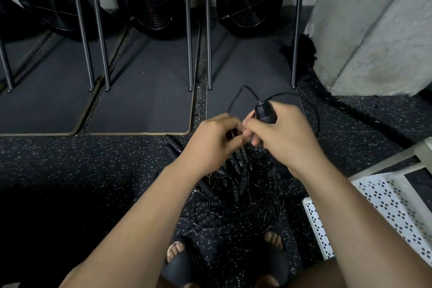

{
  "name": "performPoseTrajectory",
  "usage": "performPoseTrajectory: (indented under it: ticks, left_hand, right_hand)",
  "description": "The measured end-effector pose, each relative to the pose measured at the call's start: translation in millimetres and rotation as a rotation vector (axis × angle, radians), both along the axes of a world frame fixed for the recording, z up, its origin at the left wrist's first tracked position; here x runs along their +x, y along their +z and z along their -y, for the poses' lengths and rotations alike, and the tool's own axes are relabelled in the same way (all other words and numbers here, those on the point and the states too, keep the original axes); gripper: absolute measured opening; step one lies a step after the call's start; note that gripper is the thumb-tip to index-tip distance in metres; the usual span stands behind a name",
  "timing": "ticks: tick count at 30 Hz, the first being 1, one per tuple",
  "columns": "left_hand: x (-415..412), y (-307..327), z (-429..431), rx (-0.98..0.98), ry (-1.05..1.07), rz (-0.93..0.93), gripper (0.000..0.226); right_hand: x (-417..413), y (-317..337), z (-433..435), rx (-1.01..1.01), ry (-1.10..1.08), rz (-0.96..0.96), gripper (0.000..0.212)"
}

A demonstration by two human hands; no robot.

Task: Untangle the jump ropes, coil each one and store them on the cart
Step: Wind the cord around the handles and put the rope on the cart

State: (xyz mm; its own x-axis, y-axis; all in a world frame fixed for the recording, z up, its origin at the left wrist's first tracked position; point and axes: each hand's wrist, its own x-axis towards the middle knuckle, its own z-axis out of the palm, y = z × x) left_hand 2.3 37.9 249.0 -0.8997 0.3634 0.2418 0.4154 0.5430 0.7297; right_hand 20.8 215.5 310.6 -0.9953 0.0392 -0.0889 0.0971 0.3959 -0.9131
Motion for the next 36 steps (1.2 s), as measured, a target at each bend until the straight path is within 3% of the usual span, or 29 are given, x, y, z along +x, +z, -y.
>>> performPoseTrajectory:
  ticks: [13,17,20,25,29,32,36]
  left_hand:
    - [2,-3,3,-0.156,-0.042,0.202,0.003]
    - [-3,-3,3,-0.162,0.042,0.137,0.047]
    - [-3,-3,0,-0.139,0.06,0.088,0.054]
    - [-2,-3,-4,-0.058,-0.017,-0.043,0.026]
    - [2,4,-3,-0.012,-0.02,-0.12,0.014]
    - [-1,-2,1,0.009,0.029,-0.101,0.012]
    - [-6,-9,8,-0.052,0.055,-0.01,0.006]
  right_hand:
    - [3,40,-22,-0.699,-0.136,-0.232,0.013]
    - [-1,39,-31,-0.788,-0.177,-0.238,0.003]
    - [-3,29,-27,-0.72,-0.155,-0.118,0.011]
    - [-3,1,-5,-0.406,-0.064,0.009,0.004]
    - [-2,-7,-2,-0.155,-0.009,-0.016,0.005]
    - [0,-5,1,-0.121,0.008,-0.056,0.005]
    - [4,7,1,-0.277,-0.024,-0.092,0.013]
